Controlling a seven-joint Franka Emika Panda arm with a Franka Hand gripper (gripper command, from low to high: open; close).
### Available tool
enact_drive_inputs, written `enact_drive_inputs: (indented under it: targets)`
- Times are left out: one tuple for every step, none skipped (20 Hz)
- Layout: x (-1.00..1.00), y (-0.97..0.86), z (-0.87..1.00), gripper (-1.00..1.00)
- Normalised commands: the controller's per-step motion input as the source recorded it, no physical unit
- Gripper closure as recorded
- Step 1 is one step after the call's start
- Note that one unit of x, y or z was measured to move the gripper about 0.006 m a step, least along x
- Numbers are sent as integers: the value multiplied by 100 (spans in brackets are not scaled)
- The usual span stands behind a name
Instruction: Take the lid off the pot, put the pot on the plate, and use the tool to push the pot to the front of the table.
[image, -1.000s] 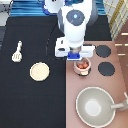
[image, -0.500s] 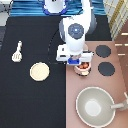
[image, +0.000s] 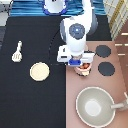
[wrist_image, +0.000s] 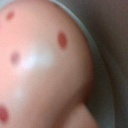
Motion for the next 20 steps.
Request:
enact_drive_inputs:
  targets:
    - [18,0,0,100]
    - [13,0,0,100]
    - [9,-3,2,100]
    - [7,-7,22,100]
    - [4,-14,47,100]
    - [0,-27,87,100]
    - [0,-40,100,100]
    - [0,-56,100,100]
    - [-6,-75,100,100]
    - [-8,-96,100,100]
    - [-9,-100,100,100]
    - [-10,-100,100,100]
    - [-11,-100,100,100]
    - [-12,-100,100,100]
    - [-12,-100,100,100]
    - [-14,-99,100,100]
    - [-15,-99,100,100]
    - [-14,-98,99,100]
    - [-13,-99,94,100]
    - [-12,-100,93,100]
